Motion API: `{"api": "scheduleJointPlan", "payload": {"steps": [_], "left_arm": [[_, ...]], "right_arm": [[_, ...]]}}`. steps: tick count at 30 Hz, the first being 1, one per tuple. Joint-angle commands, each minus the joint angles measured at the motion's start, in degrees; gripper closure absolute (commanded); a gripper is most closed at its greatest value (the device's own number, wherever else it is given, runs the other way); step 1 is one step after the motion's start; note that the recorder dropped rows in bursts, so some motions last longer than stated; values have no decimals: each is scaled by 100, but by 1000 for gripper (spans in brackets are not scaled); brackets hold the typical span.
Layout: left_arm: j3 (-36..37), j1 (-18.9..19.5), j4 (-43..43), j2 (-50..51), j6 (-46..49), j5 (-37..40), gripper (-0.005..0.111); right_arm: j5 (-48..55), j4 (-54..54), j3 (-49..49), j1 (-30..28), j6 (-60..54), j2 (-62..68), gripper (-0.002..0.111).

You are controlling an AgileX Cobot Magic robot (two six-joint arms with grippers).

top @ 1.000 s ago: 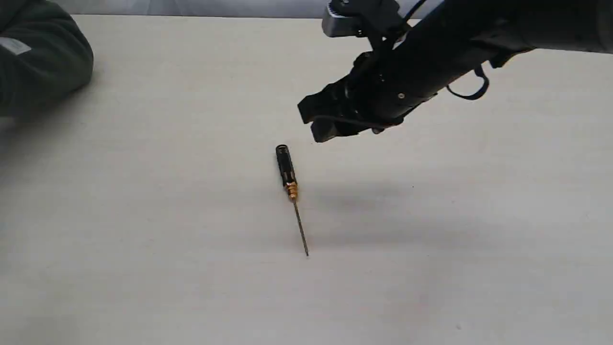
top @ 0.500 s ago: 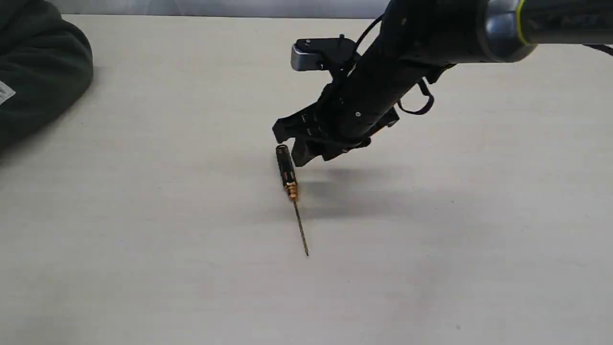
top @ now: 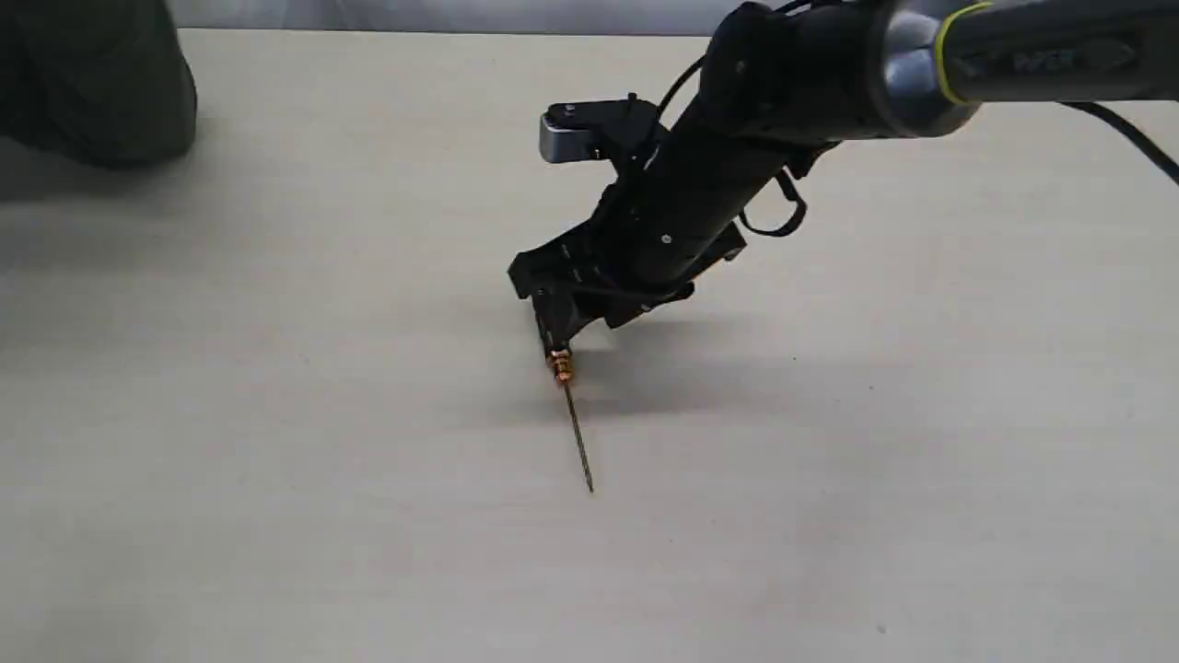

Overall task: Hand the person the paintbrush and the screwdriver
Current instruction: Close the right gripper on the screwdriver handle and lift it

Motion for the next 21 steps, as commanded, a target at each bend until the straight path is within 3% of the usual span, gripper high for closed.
{"api": "scheduleJointPlan", "payload": {"steps": [1,12,21], "left_arm": [[12,-37,-2,-14,-12,-72,107],[12,-37,-2,-14,-12,-72,107],[12,-37,-25,-14,-12,-59,107]], "right_arm": [[-205,-50,-87,128,-60,34,63],[9,-867,-399,253,710,345,63],[37,-855,-433,253,726,433,63]]}}
